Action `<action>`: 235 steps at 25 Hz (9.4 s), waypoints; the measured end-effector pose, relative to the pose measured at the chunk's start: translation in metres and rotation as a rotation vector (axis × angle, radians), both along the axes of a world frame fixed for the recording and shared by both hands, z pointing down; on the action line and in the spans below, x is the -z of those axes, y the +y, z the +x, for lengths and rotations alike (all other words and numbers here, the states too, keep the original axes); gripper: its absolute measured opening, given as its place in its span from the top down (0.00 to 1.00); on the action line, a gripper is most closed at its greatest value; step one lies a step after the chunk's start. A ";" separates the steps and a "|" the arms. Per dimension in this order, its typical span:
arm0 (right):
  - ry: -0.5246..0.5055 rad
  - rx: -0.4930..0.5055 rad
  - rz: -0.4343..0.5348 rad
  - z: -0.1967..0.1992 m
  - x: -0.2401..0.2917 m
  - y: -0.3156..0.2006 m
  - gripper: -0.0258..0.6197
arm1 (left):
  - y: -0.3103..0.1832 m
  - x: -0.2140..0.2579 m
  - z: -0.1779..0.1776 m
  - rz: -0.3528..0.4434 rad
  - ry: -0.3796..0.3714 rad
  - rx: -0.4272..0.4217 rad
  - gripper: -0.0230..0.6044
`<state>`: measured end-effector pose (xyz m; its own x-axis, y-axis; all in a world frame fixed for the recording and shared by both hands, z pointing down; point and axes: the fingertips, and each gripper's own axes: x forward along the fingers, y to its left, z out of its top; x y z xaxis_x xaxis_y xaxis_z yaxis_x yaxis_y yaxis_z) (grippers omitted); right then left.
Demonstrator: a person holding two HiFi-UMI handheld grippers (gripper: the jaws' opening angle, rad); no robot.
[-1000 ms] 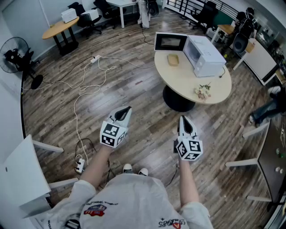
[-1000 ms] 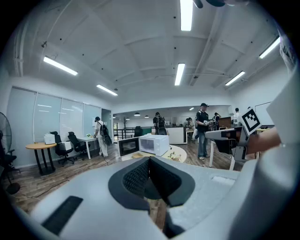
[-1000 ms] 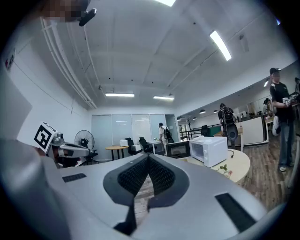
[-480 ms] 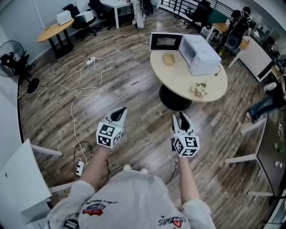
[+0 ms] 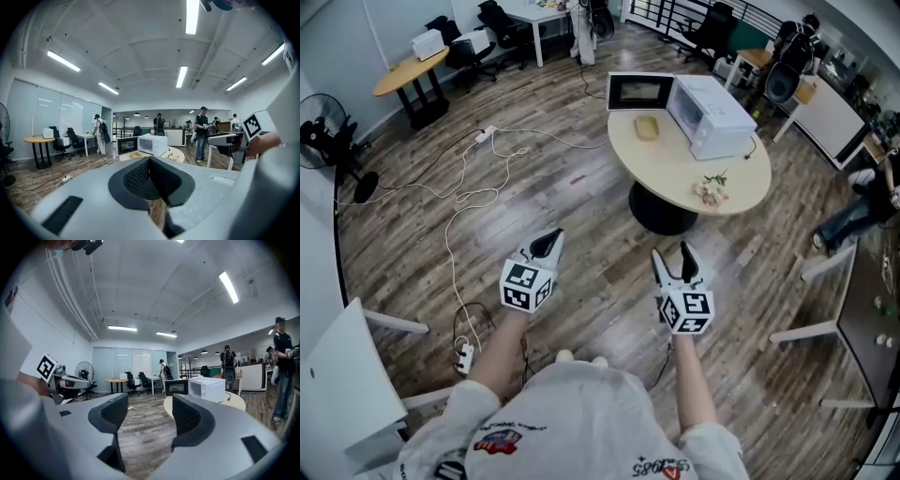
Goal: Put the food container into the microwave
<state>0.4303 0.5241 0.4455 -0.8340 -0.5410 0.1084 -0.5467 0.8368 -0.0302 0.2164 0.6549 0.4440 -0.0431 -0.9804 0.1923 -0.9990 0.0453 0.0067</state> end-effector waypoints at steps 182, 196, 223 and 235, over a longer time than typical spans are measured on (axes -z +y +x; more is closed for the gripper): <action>0.887 0.143 -0.408 -0.509 -0.358 -0.700 0.93 | -0.731 -0.103 -0.571 -0.118 0.166 -0.051 0.96; 0.629 0.016 -0.434 -0.495 -0.294 -0.721 0.93 | -0.763 -0.096 -0.539 -0.108 0.150 -0.159 0.96; 0.360 -0.208 -0.343 -0.404 -0.195 -0.748 0.93 | -0.898 -0.092 -0.394 -0.106 0.126 -0.528 0.96; 0.395 -0.318 -0.347 -0.368 -0.191 -0.755 0.93 | -0.956 -0.096 -0.337 -0.119 0.128 -0.697 0.96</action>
